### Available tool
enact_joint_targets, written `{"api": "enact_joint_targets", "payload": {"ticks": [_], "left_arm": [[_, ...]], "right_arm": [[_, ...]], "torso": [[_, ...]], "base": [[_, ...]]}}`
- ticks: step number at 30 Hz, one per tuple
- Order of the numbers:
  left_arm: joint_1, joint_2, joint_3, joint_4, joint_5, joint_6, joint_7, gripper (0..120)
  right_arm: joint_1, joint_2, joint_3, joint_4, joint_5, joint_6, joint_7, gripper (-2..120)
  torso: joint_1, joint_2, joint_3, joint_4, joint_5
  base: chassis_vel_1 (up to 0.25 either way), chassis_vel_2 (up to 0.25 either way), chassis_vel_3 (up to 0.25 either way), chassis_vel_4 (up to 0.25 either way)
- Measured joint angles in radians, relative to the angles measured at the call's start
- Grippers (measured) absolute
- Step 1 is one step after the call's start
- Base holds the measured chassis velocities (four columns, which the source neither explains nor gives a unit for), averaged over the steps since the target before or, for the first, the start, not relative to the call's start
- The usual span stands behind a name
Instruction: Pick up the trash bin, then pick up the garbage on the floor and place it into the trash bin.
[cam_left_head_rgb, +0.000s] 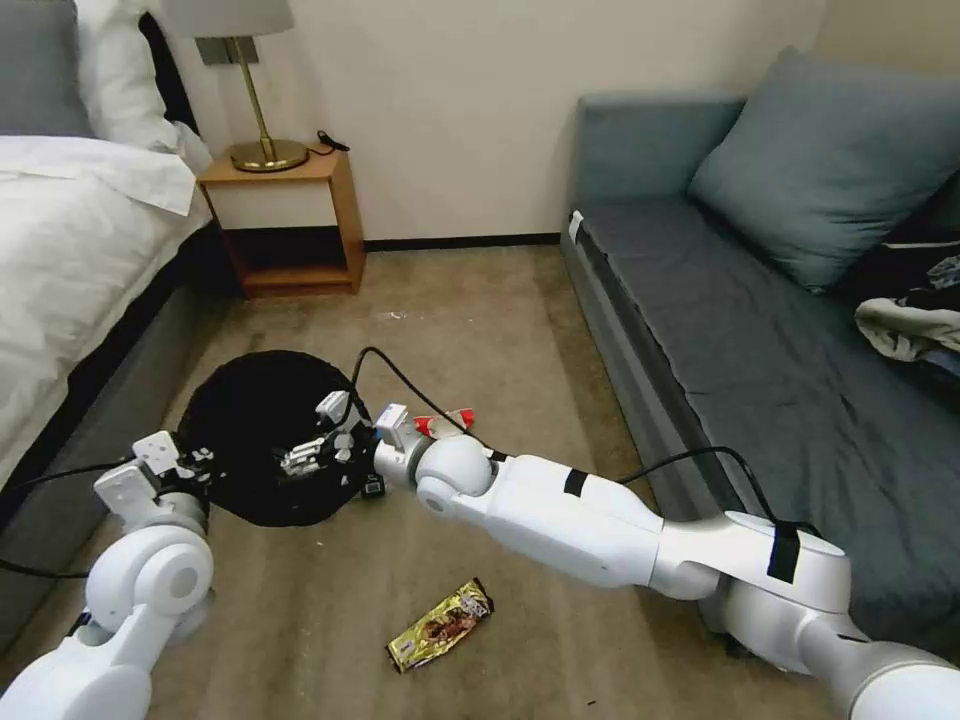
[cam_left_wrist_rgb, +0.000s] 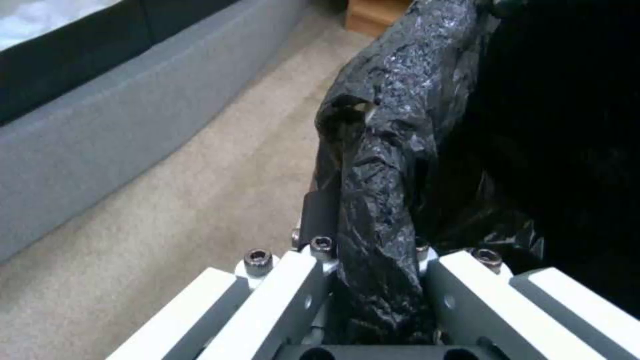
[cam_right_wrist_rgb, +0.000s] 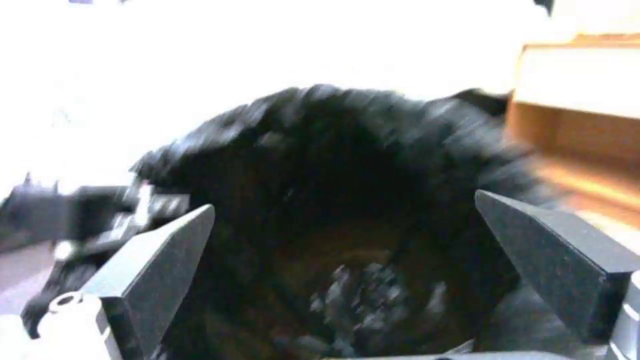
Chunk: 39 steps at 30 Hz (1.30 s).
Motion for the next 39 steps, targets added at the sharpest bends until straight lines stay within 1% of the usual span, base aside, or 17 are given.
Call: {"api": "enact_joint_targets", "payload": {"ticks": [2, 7, 10, 11, 13, 15, 16, 17, 19, 20, 22, 23, 25, 26, 29, 34, 39], "left_arm": [[0.002, 0.005, -0.001, 0.000, -0.001, 0.000, 0.000, 3], [0.009, 0.009, -0.011, -0.002, -0.006, -0.001, -0.002, 3], [0.011, 0.009, -0.019, -0.004, -0.008, -0.002, -0.006, 3], [0.013, 0.007, -0.020, -0.005, -0.008, -0.003, -0.006, 3], [0.013, 0.006, -0.021, -0.005, -0.008, -0.003, -0.006, 3], [0.016, 0.001, -0.021, -0.005, -0.005, -0.004, -0.007, 3], [0.019, -0.004, -0.021, -0.006, -0.001, -0.005, -0.007, 3], [0.019, -0.004, -0.021, -0.006, -0.001, -0.005, -0.007, 3], [0.021, -0.009, -0.021, -0.006, 0.004, -0.005, -0.006, 3], [0.023, -0.013, -0.021, -0.008, 0.006, -0.005, -0.005, 3], [0.025, -0.013, -0.021, -0.009, 0.007, -0.005, -0.004, 3], [0.028, -0.014, -0.021, -0.012, 0.011, -0.005, -0.004, 3], [0.034, -0.015, -0.022, -0.015, 0.014, -0.005, -0.004, 3], [0.034, -0.015, -0.022, -0.015, 0.014, -0.005, -0.004, 3], [0.041, -0.021, -0.030, -0.021, 0.018, -0.005, -0.004, 3], [0.052, -0.048, -0.031, -0.022, 0.032, -0.006, 0.000, 3], [0.060, -0.051, -0.031, -0.023, 0.034, -0.007, 0.010, 3]], "right_arm": [[-0.005, -0.043, 0.099, 0.030, -0.001, 0.006, 0.031, 100], [0.029, -0.116, 0.207, 0.010, 0.015, 0.021, 0.026, 100], [0.043, -0.199, 0.246, -0.034, -0.051, 0.041, -0.053, 100], [0.032, -0.242, 0.262, -0.058, -0.135, 0.043, -0.105, 100], [0.026, -0.253, 0.266, -0.063, -0.158, 0.044, -0.117, 100], [-0.010, -0.298, 0.282, -0.090, -0.250, 0.043, -0.211, 100], [-0.049, -0.330, 0.303, -0.113, -0.325, 0.044, -0.335, 100], [-0.049, -0.330, 0.303, -0.113, -0.325, 0.044, -0.335, 100], [-0.089, -0.350, 0.323, -0.131, -0.414, 0.057, -0.446, 100], [-0.126, -0.357, 0.334, -0.146, -0.510, 0.092, -0.536, 100], [-0.136, -0.358, 0.336, -0.151, -0.545, 0.105, -0.564, 100], [-0.156, -0.351, 0.341, -0.171, -0.653, 0.150, -0.639, 100], [-0.164, -0.328, 0.344, -0.205, -0.786, 0.219, -0.740, 100], [-0.164, -0.328, 0.344, -0.205, -0.786, 0.219, -0.740, 100], [-0.160, -0.290, 0.313, -0.226, -0.923, 0.301, -0.831, 100], [-0.127, -0.231, 0.208, -0.275, -0.959, 0.351, -0.918, 100], [-0.128, -0.166, 0.185, -0.295, -1.030, 0.376, -0.957, 100]], "torso": [[0.000, 0.000, 0.000, -0.0001, 0.0001], [0.000, 0.000, 0.000, 0.0001, 0.0003], [0.000, 0.000, 0.000, -0.0003, 0.0002], [0.000, 0.000, 0.000, -0.0004, 0.0003], [0.000, 0.000, 0.000, -0.0005, 0.0004], [0.000, 0.000, 0.000, -0.0004, 0.0004], [0.000, 0.000, 0.000, -0.0003, 0.0005], [0.000, 0.000, 0.000, -0.0003, 0.0005], [0.000, 0.000, 0.000, -0.0004, 0.0003], [0.000, 0.000, 0.000, -0.0006, 0.0004], [0.000, 0.000, 0.000, -0.0005, 0.0005], [0.000, 0.000, 0.000, -0.0004, 0.0003], [0.000, 0.000, 0.000, -0.0002, 0.0002], [0.000, 0.000, 0.000, -0.0002, 0.0002], [0.000, 0.000, 0.000, 0.0000, 0.0000], [0.000, 0.000, 0.000, 0.0000, -0.0003], [0.000, 0.000, 0.000, 0.0001, -0.0003]], "base": [[0.000, 0.000, 0.000, 0.000], [0.000, 0.000, 0.000, 0.000], [0.000, 0.000, 0.000, 0.000], [0.000, 0.000, 0.000, 0.000], [0.000, 0.000, 0.000, 0.000], [0.000, 0.000, 0.000, 0.000], [0.000, 0.000, 0.000, 0.000], [0.000, 0.000, 0.000, 0.000], [0.000, 0.000, 0.000, 0.000], [0.000, 0.000, 0.000, 0.000], [0.000, 0.000, 0.000, 0.000], [0.000, 0.000, 0.000, 0.000], [0.000, 0.000, 0.000, 0.000], [0.000, 0.000, 0.000, 0.000], [0.000, 0.000, 0.000, 0.000], [0.000, 0.000, 0.000, 0.000], [0.000, 0.000, 0.000, 0.000]]}}
